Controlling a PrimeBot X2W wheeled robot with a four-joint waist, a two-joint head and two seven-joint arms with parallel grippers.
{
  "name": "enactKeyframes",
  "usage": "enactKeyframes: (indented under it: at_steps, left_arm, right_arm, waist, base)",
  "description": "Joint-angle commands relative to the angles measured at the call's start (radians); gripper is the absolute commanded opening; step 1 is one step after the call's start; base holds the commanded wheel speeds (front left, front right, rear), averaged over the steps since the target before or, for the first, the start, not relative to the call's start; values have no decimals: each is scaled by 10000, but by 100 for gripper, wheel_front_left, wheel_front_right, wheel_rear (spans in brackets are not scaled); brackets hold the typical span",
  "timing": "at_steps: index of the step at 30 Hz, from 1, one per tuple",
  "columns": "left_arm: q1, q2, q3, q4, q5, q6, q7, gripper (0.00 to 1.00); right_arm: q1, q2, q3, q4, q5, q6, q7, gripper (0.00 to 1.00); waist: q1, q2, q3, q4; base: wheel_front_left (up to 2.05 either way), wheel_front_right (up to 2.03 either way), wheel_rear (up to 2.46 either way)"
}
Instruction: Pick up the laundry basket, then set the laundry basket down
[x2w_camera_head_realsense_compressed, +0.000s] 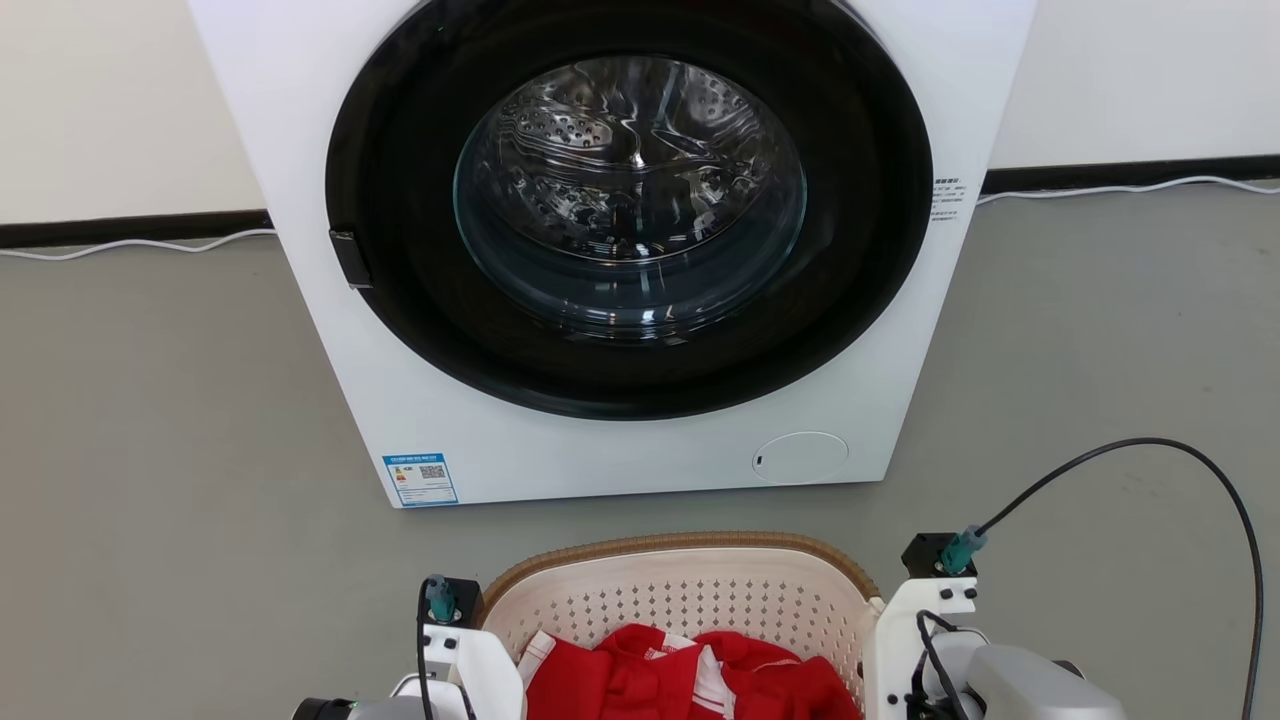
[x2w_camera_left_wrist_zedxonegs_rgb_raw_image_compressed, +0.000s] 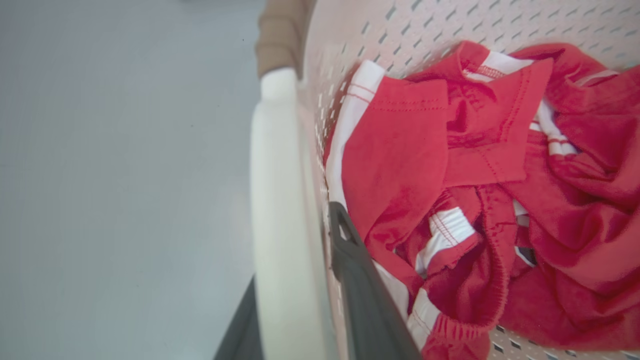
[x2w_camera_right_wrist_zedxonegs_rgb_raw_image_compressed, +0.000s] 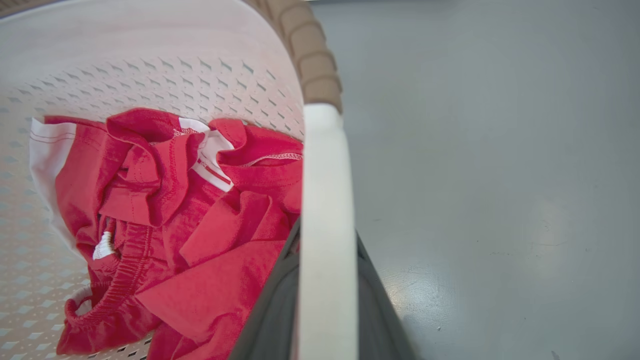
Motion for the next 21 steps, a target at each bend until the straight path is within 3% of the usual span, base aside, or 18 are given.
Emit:
enactKeyframes:
  at_steps: [1, 21]
  left_arm:
    - [-38, 687, -120, 266, 171, 60, -29, 0]
    - [-359, 687, -229, 175, 279, 356, -984, 0]
  right_arm:
    - [-274, -474, 106, 61, 20, 21, -187, 0]
    - [-630, -474, 421, 167, 445, 21, -1062, 0]
  waist:
    - [0, 0, 9, -2]
    - [0, 0, 1233, 32]
  base:
    - [0, 0, 0]
    - [0, 0, 0]
